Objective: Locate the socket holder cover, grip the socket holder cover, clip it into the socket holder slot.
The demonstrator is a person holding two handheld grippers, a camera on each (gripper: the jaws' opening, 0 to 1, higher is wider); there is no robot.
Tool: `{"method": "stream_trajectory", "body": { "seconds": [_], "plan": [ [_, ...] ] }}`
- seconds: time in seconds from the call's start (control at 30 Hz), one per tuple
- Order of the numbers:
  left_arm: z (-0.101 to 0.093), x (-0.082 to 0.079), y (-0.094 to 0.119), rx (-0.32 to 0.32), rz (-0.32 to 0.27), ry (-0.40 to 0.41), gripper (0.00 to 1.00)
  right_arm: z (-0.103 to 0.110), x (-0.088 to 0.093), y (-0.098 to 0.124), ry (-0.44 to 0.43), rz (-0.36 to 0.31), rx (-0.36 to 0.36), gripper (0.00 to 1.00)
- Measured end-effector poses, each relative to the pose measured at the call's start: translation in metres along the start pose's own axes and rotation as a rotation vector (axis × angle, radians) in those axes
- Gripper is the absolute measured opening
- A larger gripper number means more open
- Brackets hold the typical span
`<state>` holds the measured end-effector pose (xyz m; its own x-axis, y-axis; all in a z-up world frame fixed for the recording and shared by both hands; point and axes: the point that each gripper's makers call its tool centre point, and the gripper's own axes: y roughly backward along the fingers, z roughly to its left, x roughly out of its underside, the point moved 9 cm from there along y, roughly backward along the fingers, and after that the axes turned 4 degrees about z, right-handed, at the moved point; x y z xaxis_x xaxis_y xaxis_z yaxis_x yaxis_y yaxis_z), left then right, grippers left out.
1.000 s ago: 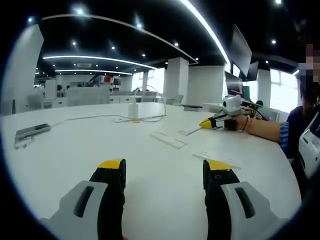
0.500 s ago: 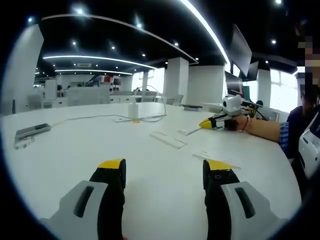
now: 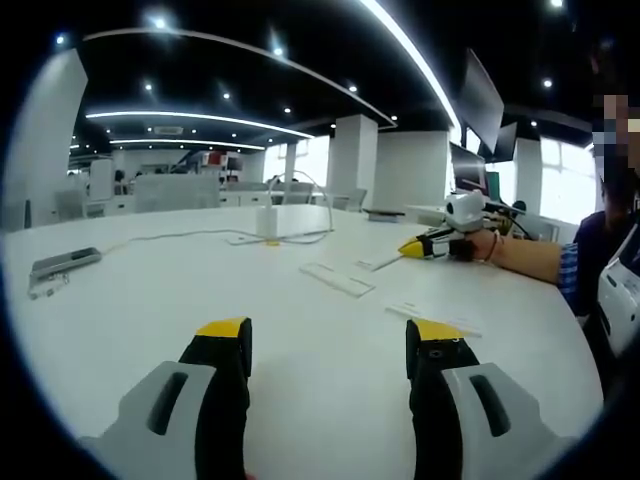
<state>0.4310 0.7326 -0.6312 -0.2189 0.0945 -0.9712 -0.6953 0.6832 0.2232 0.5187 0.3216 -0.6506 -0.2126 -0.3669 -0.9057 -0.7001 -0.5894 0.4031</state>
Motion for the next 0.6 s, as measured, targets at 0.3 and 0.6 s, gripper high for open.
{"method": "stream_trajectory", "body": {
  "seconds": [0.3,0.6],
  "plan": [
    [0.008,-0.006,0.005,-0.068,-0.021,-0.054,0.62,-0.006,-0.008,0.011,-0.031,-0.056,0.081,0.17],
    [0.006,-0.01,0.008,-0.076,-0.08,-0.064,0.62,0.012,-0.045,0.045,-0.044,-0.211,0.057,0.31]
  ]
}}
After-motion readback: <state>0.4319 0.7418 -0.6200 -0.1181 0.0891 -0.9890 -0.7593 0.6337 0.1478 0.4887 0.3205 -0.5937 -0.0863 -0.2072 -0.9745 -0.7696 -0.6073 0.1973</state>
